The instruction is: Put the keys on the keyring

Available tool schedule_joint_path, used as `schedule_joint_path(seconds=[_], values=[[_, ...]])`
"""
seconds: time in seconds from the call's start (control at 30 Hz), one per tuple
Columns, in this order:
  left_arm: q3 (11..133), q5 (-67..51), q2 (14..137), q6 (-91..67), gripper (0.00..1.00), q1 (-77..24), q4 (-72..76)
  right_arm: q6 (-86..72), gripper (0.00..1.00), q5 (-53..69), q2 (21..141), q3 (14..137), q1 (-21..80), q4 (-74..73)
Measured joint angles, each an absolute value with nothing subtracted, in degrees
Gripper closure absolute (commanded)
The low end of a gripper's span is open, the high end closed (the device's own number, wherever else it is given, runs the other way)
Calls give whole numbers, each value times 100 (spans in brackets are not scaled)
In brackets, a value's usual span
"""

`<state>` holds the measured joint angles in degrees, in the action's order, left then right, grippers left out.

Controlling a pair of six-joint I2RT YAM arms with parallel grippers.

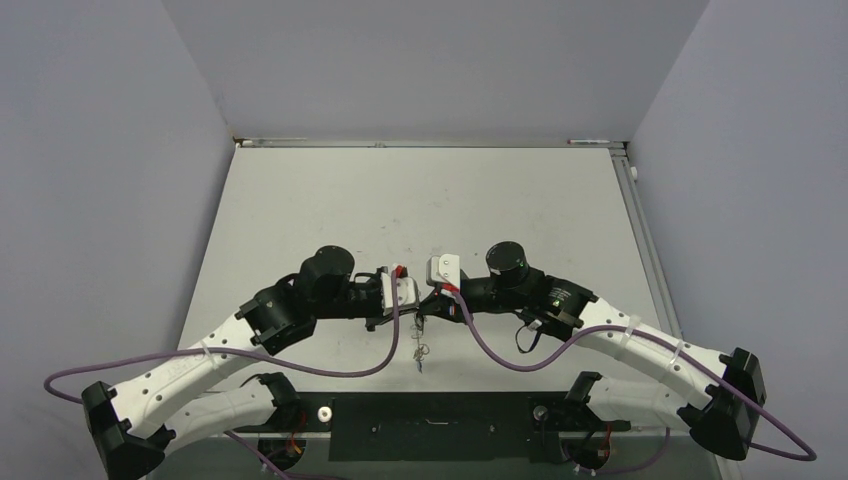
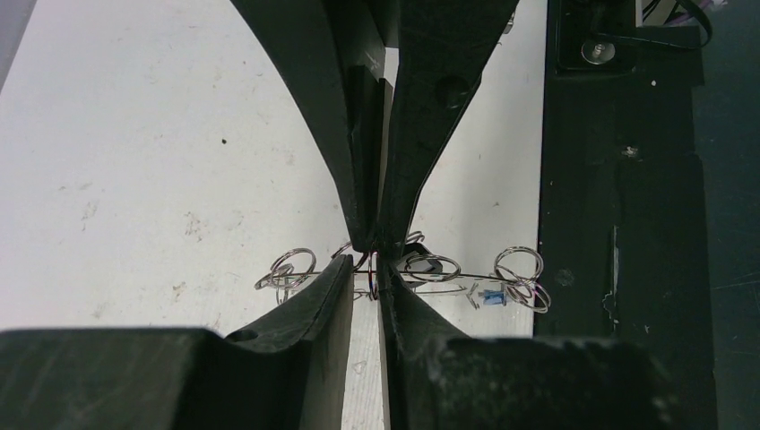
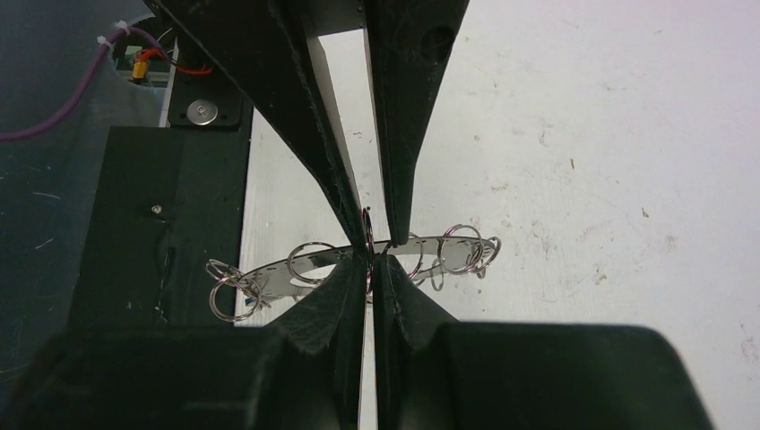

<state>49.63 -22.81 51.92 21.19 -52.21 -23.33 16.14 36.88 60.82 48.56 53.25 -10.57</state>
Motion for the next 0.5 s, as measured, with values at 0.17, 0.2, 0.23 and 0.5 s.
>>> schedule_joint_path(seconds=[0.17,0.2,0.23,0.5], values=[[4943,-2296,5271,2121,90,-5223,-2329,1629,95,3682,6082,4856,5332,-1122],[4936,-2298,5269,2119,91,-5227,-2327,1634,95,3682,6082,4856,5334,-1125],[4930,-2300,5269,2119,92,-5234,-2320,1638,95,3680,6082,4856,5336,-1131],[4877,-2427,5330,2043,100,-5242,-2309,1741,95,3621,6184,4954,5387,-1354]])
